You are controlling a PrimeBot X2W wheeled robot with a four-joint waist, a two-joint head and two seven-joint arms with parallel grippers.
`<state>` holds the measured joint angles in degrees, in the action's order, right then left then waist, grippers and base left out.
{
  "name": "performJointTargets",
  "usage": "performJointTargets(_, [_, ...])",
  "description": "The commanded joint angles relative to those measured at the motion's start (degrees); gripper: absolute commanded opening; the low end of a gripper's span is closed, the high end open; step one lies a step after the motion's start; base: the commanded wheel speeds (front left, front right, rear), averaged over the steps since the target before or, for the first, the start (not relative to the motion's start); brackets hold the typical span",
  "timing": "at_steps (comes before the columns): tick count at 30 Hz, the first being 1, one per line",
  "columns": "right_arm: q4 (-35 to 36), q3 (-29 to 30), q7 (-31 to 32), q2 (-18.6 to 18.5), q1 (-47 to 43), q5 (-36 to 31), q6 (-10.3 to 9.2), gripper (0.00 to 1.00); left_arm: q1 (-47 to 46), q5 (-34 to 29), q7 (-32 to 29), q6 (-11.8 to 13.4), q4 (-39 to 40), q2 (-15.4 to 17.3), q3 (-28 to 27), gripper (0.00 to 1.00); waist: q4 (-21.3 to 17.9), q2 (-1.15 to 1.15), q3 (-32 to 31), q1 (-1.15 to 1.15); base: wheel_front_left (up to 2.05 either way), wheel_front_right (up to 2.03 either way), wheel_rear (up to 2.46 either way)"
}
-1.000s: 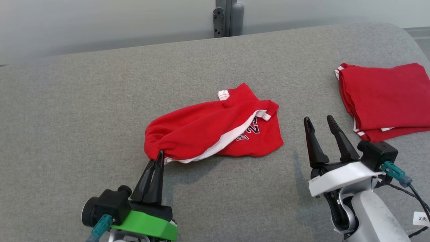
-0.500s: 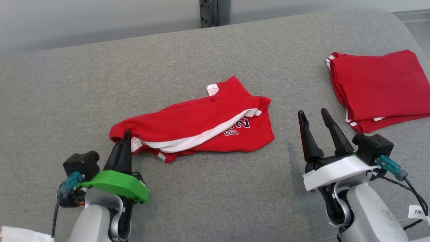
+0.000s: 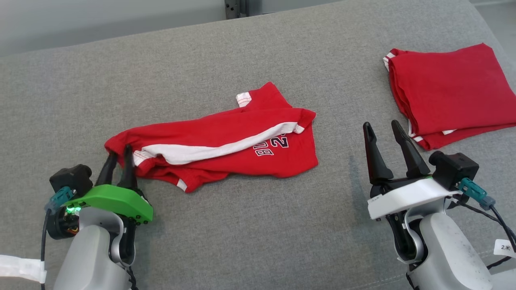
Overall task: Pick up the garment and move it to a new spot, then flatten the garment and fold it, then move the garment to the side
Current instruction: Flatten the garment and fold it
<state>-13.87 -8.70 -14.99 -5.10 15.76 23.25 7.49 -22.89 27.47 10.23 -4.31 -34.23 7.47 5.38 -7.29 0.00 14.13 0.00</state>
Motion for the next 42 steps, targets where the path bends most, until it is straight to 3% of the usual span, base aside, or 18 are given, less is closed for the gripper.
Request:
performJointTargets(1, [-0.1,0.2,-0.3,0.1,0.3,-0.5,0.0,1.0,-0.9,0.0,0.8,-0.4,-0.5,0.6,-0.2,1.0,0.4,0.0,-0.3,0.0,0.0,0.0,0.0])
performJointTargets(13, [-0.1,1.3,-0.2,-0.1,-1.7,-2.0,0.0,1.0,4.7,-1.6,4.5,-1.1,4.2,-0.4,1.1,1.0,3.8,0.0,-4.3,0.0,0.0,0.0,0.0])
performJointTargets(27, [-0.1,2.8,-0.2,0.8,-7.4,-7.1,0.0,1.0,19.5,-5.8,4.9,1.4,15.9,-3.1,2.5,1.0,7.5,0.0,-12.9,0.0,0.0,0.0,0.0])
performJointTargets(42, [-0.3,2.6,-0.2,2.0,-9.5,-8.0,0.0,1.0,26.0,-6.9,4.9,3.7,22.7,-4.4,3.4,1.0,8.1,0.0,-14.6,0.0,0.0,0.0,0.0])
